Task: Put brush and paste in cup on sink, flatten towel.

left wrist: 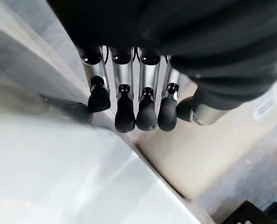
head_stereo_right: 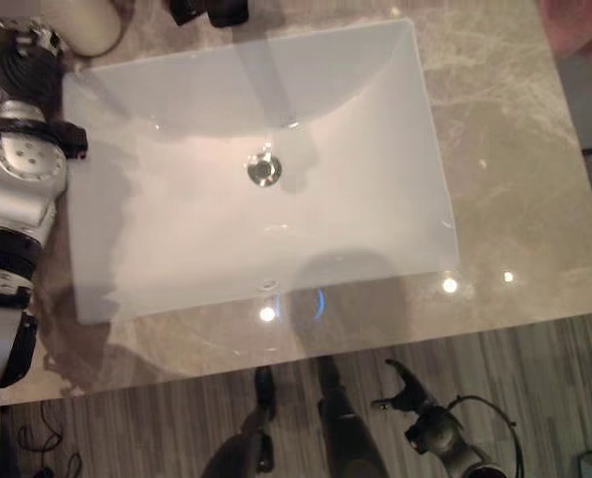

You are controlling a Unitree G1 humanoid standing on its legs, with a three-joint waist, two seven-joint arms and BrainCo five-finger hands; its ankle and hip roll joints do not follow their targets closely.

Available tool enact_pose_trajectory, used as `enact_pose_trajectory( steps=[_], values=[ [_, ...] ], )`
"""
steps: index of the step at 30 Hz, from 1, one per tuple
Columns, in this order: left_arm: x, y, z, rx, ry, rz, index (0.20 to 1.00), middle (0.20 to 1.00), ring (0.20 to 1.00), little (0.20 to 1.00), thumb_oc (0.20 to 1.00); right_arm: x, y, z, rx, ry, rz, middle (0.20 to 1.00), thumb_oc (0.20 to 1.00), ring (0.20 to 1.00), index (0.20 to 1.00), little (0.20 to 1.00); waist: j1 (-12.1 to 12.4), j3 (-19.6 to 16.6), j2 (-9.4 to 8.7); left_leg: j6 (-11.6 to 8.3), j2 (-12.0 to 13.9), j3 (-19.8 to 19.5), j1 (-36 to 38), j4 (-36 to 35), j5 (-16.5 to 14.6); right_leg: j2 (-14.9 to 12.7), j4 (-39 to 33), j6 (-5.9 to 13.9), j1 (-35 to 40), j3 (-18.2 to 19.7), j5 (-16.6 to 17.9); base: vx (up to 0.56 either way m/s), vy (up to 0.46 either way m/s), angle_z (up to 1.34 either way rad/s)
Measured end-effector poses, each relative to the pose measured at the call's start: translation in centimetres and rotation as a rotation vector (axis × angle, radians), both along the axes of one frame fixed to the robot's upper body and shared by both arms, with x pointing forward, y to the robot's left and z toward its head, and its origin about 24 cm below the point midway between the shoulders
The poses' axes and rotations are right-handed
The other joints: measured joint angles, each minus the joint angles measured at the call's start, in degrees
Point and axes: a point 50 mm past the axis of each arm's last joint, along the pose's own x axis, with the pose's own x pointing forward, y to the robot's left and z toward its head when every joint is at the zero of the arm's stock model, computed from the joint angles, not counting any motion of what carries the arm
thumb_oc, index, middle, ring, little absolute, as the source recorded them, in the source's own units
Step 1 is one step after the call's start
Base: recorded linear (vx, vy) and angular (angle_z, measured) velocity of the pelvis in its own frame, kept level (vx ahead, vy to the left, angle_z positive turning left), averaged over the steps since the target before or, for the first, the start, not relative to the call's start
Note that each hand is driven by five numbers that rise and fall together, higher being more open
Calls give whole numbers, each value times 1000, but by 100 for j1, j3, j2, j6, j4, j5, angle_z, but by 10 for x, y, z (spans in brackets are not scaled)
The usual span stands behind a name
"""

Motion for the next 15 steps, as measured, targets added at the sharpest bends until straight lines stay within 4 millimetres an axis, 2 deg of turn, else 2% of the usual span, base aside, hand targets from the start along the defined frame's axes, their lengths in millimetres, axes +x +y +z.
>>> enact_pose_trajectory(
  steps=[6,12,13,14,15],
  values=[
    [1,1,-27,19,75,7,200,200,200,200,200,-2,-3,-3,-24,24,9,1000,1000,1000,1000,1000,-13,1,0,5,21,-43,258,0,-4,13,0,17,265,-46,-38,-27,36,3],
    [-10,8,-65,24,164,0,200,200,200,200,200,-5,-3,-7,-46,79,51,1000,1000,1000,1000,1000,46,24,-26,24,45,-94,701,-2,-56,42,-1,12,714,-65,-107,6,55,0],
    [-15,10,-76,32,186,-1,200,200,200,200,200,-7,-5,-9,-61,95,53,1000,1000,1000,1000,1000,68,26,-22,38,58,-84,827,-2,-81,56,-1,-6,825,-57,-130,-3,105,-1],
    [-22,16,-100,38,257,6,200,200,200,200,200,-16,-9,-13,-80,135,58,1000,1000,1000,1000,1000,175,25,-23,53,54,-102,1076,-1,-119,65,-3,-31,1093,-88,-200,-16,158,4],
    [-32,23,-112,-3,270,9,200,200,200,200,200,-16,-9,-13,-79,141,62,1000,1000,1000,1000,1000,255,25,-23,74,36,-107,1153,0,-131,47,0,-12,1178,-97,-213,15,188,3]
  ],
)
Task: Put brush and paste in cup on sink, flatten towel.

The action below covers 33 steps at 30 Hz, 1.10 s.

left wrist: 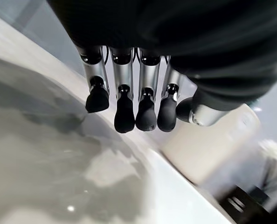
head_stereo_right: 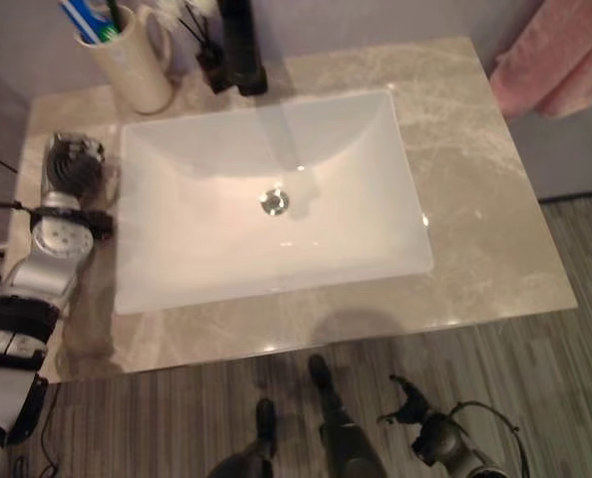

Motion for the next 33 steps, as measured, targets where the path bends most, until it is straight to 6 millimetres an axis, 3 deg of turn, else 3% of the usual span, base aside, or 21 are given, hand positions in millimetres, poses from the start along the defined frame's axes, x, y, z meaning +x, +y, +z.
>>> enact_pose_trajectory(
  steps=[2,7,12,15,18,22,23,24,26,27,28,29,31,33],
  values=[
    [-24,7,-19,-150,-44,-22,200,200,200,200,200,2,0,3,19,-8,-7,1000,1000,1000,1000,1000,74,2,18,60,-26,13,203,-1,-39,-20,-2,35,190,37,-25,5,155,-4],
    [-52,-4,-25,-159,-75,-145,200,200,200,200,200,2,0,5,57,-22,-40,1000,1000,1000,1000,1000,345,-22,-1,171,-132,-10,581,-1,-108,-153,0,149,586,11,-125,-1,137,4],
    [-82,-34,-18,-250,-202,-354,200,200,200,200,200,4,-2,11,103,-82,-118,1000,1000,1000,1000,1000,289,-139,-51,337,-280,143,997,4,-203,-242,43,267,930,149,-179,-4,138,-14],
    [-99,-51,-14,-283,-248,-473,200,200,200,200,200,-2,-11,12,222,-148,-352,1000,1000,1000,1000,1000,189,-291,-99,422,-342,261,1143,1,-257,-298,65,324,1015,284,-210,-84,131,-27],
    [-106,-61,-19,-422,-326,-529,200,200,200,200,200,-22,-18,10,287,-174,-501,1000,1000,1000,1000,1000,40,-447,-176,507,-465,420,1218,7,-291,-326,157,435,987,452,-228,-136,96,-30],
    [-108,-61,-24,-442,-307,-558,200,200,200,200,200,-34,-23,10,336,-201,-598,1000,1000,1000,1000,1000,-55,-587,-359,573,-551,769,1190,14,-259,-423,285,593,764,595,-336,-134,18,-40],
    [-110,-60,-26,-452,-298,-564,200,200,200,200,200,-34,-23,10,342,-205,-611,1000,1000,1000,1000,1000,-57,-581,-429,590,-570,892,1192,66,-264,-496,377,609,647,386,-377,-217,23,-60],
    [-110,-63,-32,-472,-274,-575,200,200,200,200,200,-34,-20,9,366,-216,-640,1000,1000,1000,1000,1000,-23,-554,-473,682,-570,1110,1114,287,-315,-692,451,662,559,-281,-609,-262,30,-70],
    [-109,-72,-40,-543,-257,-621,200,200,200,200,200,-29,-18,12,382,-242,-650,1000,1000,1000,1000,1000,20,-426,-259,713,-316,1292,1103,322,-332,-754,1190,581,365,-1117,-859,-190,-3,-58],
    [-108,-82,-49,-627,-241,-660,200,200,200,200,200,-23,-19,18,385,-275,-641,1000,1000,1000,1000,1000,110,-295,-3,709,-63,1478,1136,327,-329,-698,2217,598,199,-1405,-1134,-122,-32,-67],
    [-107,-88,-56,-668,-219,-678,200,200,200,200,200,-20,-20,20,389,-293,-642,1000,1000,1000,1000,1000,226,-257,74,703,25,1575,1205,309,-328,-714,2620,589,187,-1489,-1289,-129,-45,-82],
    [-109,-93,-64,-701,-185,-697,200,200,200,200,200,-16,-19,24,396,-313,-635,1000,1000,1000,1000,1000,270,-268,98,703,92,1755,1244,302,-327,-805,2951,628,301,-1521,-1530,-124,-55,-87],
    [-117,-96,-79,-737,-101,-721,200,200,200,200,200,-7,-17,31,417,-361,-624,1000,1000,1000,1000,1000,363,-315,100,696,180,2126,1286,290,-334,-1098,3174,595,592,-1943,-1816,-44,-34,-90],
    [-124,-94,-94,-781,-50,-695,200,200,200,200,200,2,-12,35,478,-413,-676,1000,1000,1000,1000,1000,584,-387,37,494,271,2535,1362,287,-374,-1519,3112,299,891,-2832,-2041,-61,-68,-126]
  ],
)
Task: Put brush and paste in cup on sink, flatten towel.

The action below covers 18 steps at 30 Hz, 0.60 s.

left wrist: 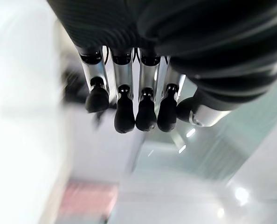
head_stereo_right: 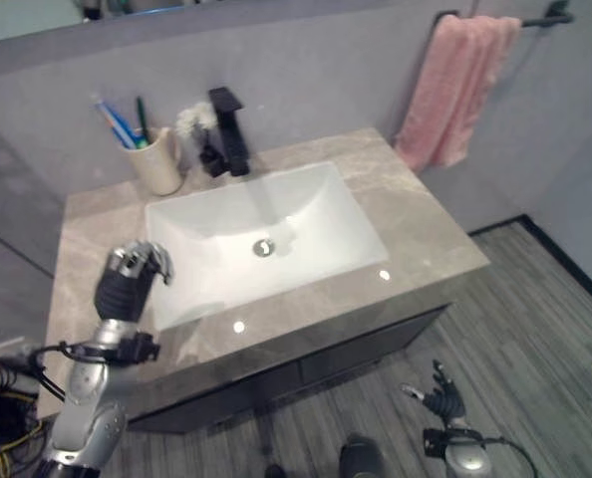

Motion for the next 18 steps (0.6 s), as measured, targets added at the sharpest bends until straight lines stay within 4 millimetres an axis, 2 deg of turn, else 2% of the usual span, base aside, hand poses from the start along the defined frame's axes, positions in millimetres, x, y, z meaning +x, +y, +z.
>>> enact_pose_trajectory(
  steps=[1,2,3,4,5,7,8,9,11,13,14,17,18],
  values=[
    [-5,2,-11,-13,59,-3,200,200,200,200,200,3,8,1,38,-26,-9,1000,1000,1000,1000,1000,179,-111,-168,-115,-66,171,38,75,-90,-94,-381,-27,236,-251,387,-100,-157,-132],
    [-5,2,-15,-8,79,-10,200,200,200,200,200,5,11,3,44,-42,-5,1000,1000,1000,1000,1000,191,-139,-214,-155,-54,232,26,132,-123,-11,-572,8,291,-217,287,-71,-152,-134],
    [-4,-6,-27,-28,129,-42,200,200,200,200,200,9,13,10,43,-81,7,1000,1000,1000,1000,1000,185,-177,-148,-186,77,283,-31,306,-103,173,-858,-52,343,-128,295,-51,-154,-100],
    [-4,-15,-34,-37,162,-91,200,200,200,200,200,10,15,15,44,-109,18,1000,1000,1000,1000,1000,156,-178,-220,-112,190,254,-266,679,-291,271,-1076,-130,350,94,353,-6,-143,-98],
    [-3,-21,-36,-43,168,-116,200,200,200,200,200,10,14,18,38,-120,23,1000,1000,1000,1000,1000,106,-192,-232,-77,123,95,-328,643,-374,291,-1160,-151,344,192,366,-10,-190,-86],
    [-2,-33,-36,-58,162,-173,200,200,200,200,200,8,6,24,-5,-136,24,1000,1000,1000,1000,1000,15,-218,-144,-31,-87,-91,-450,203,-227,476,-1290,-189,321,382,415,-30,-227,-85],
    [-2,-37,-38,-68,170,-184,200,200,200,200,200,-1,3,22,-37,-110,33,1000,1000,1000,1000,1000,-15,-306,-144,-261,64,-43,-315,192,-11,732,-1481,-214,343,536,423,-48,-217,-90],
    [-2,-38,-39,-72,174,-191,200,200,200,200,200,-3,2,22,-55,-103,45,1000,1000,1000,1000,1000,-10,-374,-166,-299,87,1,-360,207,-24,742,-1636,-197,391,577,423,-45,-203,-96],
    [4,-44,-33,-72,149,-220,200,200,200,200,200,-17,-8,20,-154,-50,59,1000,1000,1000,1000,1000,-293,-428,-240,-401,207,155,-381,205,56,871,-1800,-236,311,617,531,-37,-218,-43],
    [7,-47,-31,-69,142,-233,200,200,200,200,200,-22,-14,20,-198,-31,61,1000,1000,1000,1000,1000,-437,-416,-273,-419,278,226,-376,202,74,966,-1949,-260,333,669,606,-29,-176,-29],
    [9,-53,-31,-66,142,-258,200,200,200,200,200,-26,-18,21,-236,-14,76,1000,1000,1000,1000,1000,-446,-410,-262,-412,316,279,-381,265,66,1072,-2079,-285,357,824,654,-122,-184,-40],
    [11,-62,-32,-69,146,-284,200,200,200,200,200,-26,-22,23,-268,-13,78,1000,1000,1000,1000,1000,-422,-359,-204,-383,357,201,-396,396,76,1182,-2218,-373,413,924,830,-126,-149,-31],
    [15,-67,-31,-65,143,-302,200,200,200,200,200,-24,-22,24,-270,-17,79,1000,1000,1000,1000,1000,-365,-249,-289,-315,339,-253,-519,796,64,1189,-2255,-426,423,1108,850,-54,-74,-40]
  ],
)
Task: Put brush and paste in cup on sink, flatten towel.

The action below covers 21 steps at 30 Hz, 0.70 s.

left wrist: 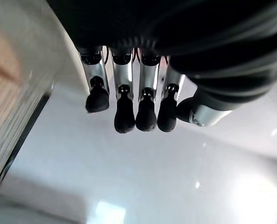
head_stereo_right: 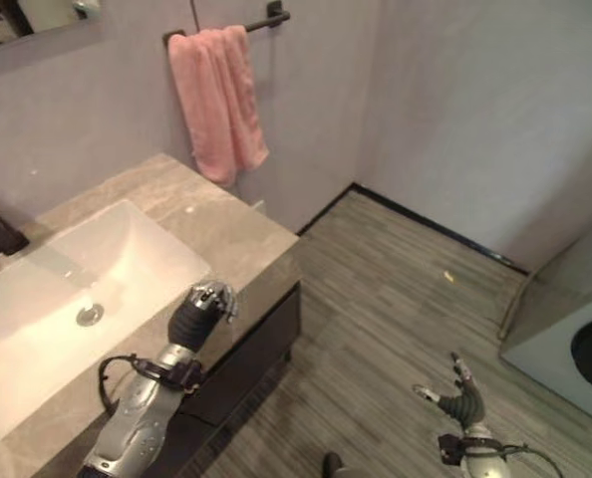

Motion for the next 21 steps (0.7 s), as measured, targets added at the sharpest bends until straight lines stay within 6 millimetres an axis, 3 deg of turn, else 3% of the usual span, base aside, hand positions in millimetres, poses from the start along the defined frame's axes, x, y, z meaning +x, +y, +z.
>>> enact_pose_trajectory(
  steps=[1,2,3,4,6,8,9,11,14,15,17,18,19,21],
  values=[
    [1,-1,0,2,1,-3,200,200,200,200,200,3,3,0,4,-5,13,1000,1000,1000,1000,1000,113,77,-117,202,-26,-536,-198,464,-11,-10,-28,-85,10,174,59,-33,-66,-84],
    [-1,-3,-2,7,11,-9,200,200,200,200,200,10,6,4,0,-24,36,1000,1000,1000,1000,1000,276,110,-218,66,-150,-1194,-403,614,-181,-94,-116,-138,69,444,157,-28,-78,-96],
    [-3,-2,-4,11,18,-9,200,200,200,200,200,20,7,9,-7,-53,50,1000,1000,1000,1000,1000,250,149,-244,-62,-334,-1670,-575,589,-267,-69,-223,-107,81,615,232,-13,-41,-152],
    [-7,1,-9,27,35,4,200,200,200,200,200,37,12,16,-14,-91,87,1000,1000,1000,1000,1000,330,167,-213,21,-1062,-2974,-763,646,-343,-17,-320,-60,35,1136,375,18,29,-165],
    [-13,4,-15,52,56,13,200,200,200,200,200,50,22,18,-20,-102,145,1000,1000,1000,1000,1000,450,173,-172,204,-1495,-3654,-801,802,-434,135,-341,-4,56,1688,418,48,79,-179],
    [-14,2,-17,52,62,4,200,200,200,200,200,45,21,16,-24,-87,153,1000,1000,1000,1000,1000,349,150,14,211,-1380,-3594,-868,699,-364,373,-308,11,107,1783,359,71,167,-91],
    [-13,2,-18,56,66,0,200,200,200,200,200,37,19,11,-27,-59,141,1000,1000,1000,1000,1000,281,130,53,317,-1258,-3391,-868,628,-192,421,-292,18,117,1834,327,22,191,-36],
    [-12,4,-28,77,108,5,200,200,200,200,200,18,17,-1,-25,9,126,1000,1000,1000,1000,1000,146,81,-13,435,-1287,-3115,-735,239,-52,287,-186,115,-23,1846,192,-15,187,-38],
    [-11,4,-33,126,122,-1,200,200,200,200,200,17,18,-2,-22,12,128,1000,1000,1000,1000,1000,94,102,-17,559,-1362,-2732,-656,-195,283,92,1,316,-298,1885,231,-33,130,-57],
    [-11,0,-36,152,124,-22,200,200,200,200,200,15,20,-4,-19,19,132,1000,1000,1000,1000,1000,44,130,14,569,-1399,-2590,-606,-233,316,41,9,453,-324,1926,303,-32,161,-56],
    [-15,5,-50,229,170,-17,200,200,200,200,200,24,29,-2,-8,-5,159,1000,1000,1000,1000,1000,207,159,58,607,-1273,-2064,-410,-532,370,104,201,633,-474,2144,305,-26,114,-109],
    [-17,9,-55,267,187,-12,200,200,200,200,200,28,33,0,0,-19,167,1000,1000,1000,1000,1000,150,158,26,609,-1305,-1974,-420,-531,369,68,154,617,-478,2142,376,-72,80,-104],
    [-17,13,-59,288,205,7,200,200,200,200,200,32,37,1,6,-29,182,1000,1000,1000,1000,1000,95,178,0,626,-1295,-1823,-401,-611,379,26,117,651,-511,2011,324,-89,33,-70],
    [-18,15,-62,299,215,26,200,200,200,200,200,34,41,-1,14,-25,188,1000,1000,1000,1000,1000,217,227,-14,696,-1155,-1463,-348,-650,382,-50,318,596,-628,1161,217,-64,71,-88]
  ],
)
